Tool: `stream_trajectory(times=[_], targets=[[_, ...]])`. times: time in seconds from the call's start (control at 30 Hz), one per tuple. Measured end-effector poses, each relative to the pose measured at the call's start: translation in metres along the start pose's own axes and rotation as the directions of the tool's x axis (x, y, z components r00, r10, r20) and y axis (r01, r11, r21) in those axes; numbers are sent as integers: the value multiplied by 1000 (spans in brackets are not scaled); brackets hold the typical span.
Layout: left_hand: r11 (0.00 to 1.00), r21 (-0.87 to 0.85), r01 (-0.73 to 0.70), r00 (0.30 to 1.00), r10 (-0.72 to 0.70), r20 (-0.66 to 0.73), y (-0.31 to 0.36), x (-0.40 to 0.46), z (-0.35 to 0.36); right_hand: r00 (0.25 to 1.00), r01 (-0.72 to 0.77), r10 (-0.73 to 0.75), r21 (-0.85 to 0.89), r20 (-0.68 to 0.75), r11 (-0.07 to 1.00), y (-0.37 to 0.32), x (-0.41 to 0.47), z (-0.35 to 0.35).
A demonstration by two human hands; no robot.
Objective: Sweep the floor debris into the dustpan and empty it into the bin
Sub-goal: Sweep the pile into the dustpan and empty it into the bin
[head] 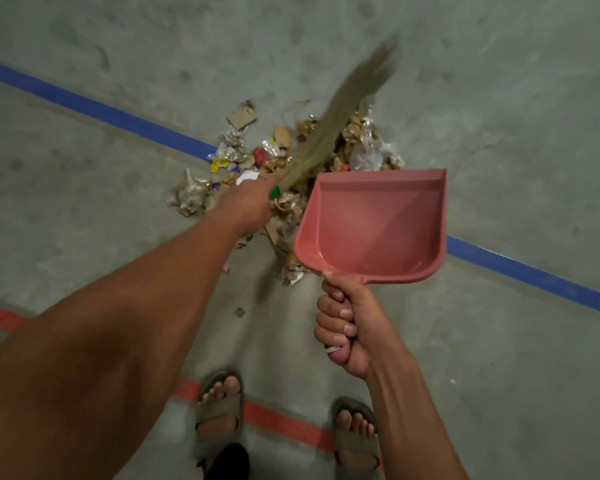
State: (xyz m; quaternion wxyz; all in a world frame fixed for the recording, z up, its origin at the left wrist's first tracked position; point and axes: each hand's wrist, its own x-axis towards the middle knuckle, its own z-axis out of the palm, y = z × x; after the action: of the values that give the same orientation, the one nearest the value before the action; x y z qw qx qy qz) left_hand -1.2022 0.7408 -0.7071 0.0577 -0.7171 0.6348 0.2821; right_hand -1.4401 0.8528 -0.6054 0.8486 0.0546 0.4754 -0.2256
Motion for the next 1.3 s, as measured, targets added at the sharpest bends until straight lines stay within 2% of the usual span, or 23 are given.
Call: stream_trajectory(times=[0.1, 0.2, 0.4, 0.47, 0.57, 0.67, 0.77, 0.87, 0.97, 1.03, 1.23, 1.3], targets=[[998, -13, -59, 997, 58, -55, -29, -30, -4, 999, -36, 36, -19, -14, 999, 12, 1, 7], [999, -23, -43, 985, 38, -168, -55, -56, -5, 997, -81, 80, -51, -16, 995, 23, 3, 14], [976, -100, 193, 936, -214, -279, -102, -59, 1, 993, -114, 114, -104, -11, 988, 33, 12, 24], [951, -105, 290, 918, -308, -252, -111, -54, 6, 993, -119, 120, -115, -1, 986, 34, 14, 27], [918, -122, 378, 912, -391, -122, -112, -54, 19, 991, -129, 131, -139, 3, 982, 37, 17, 30], [933, -180, 310, 941, -328, -80, -95, -62, 30, 991, -131, 132, -156, -8, 979, 37, 17, 29], [955, -251, 158, 981, -180, -68, -85, -78, 44, 991, -134, 130, -168, -33, 977, 40, 14, 27], [981, -190, 48, 991, -71, -115, -85, -97, 55, 991, -135, 130, -163, -40, 977, 45, 11, 27], [991, -137, -5, 994, -11, -113, -80, -110, 63, 991, -137, 133, -166, -34, 977, 54, 9, 28], [992, -128, 5, 993, -21, -120, -79, -118, 66, 989, -146, 142, -178, -33, 973, 61, 8, 29], [973, -223, 57, 945, -124, -301, -96, -149, 64, 988, -155, 156, -194, -12, 969, 77, -1, 27], [966, -233, 115, 922, -191, -337, -106, -161, 62, 987, -159, 161, -197, -8, 967, 82, -4, 26]])
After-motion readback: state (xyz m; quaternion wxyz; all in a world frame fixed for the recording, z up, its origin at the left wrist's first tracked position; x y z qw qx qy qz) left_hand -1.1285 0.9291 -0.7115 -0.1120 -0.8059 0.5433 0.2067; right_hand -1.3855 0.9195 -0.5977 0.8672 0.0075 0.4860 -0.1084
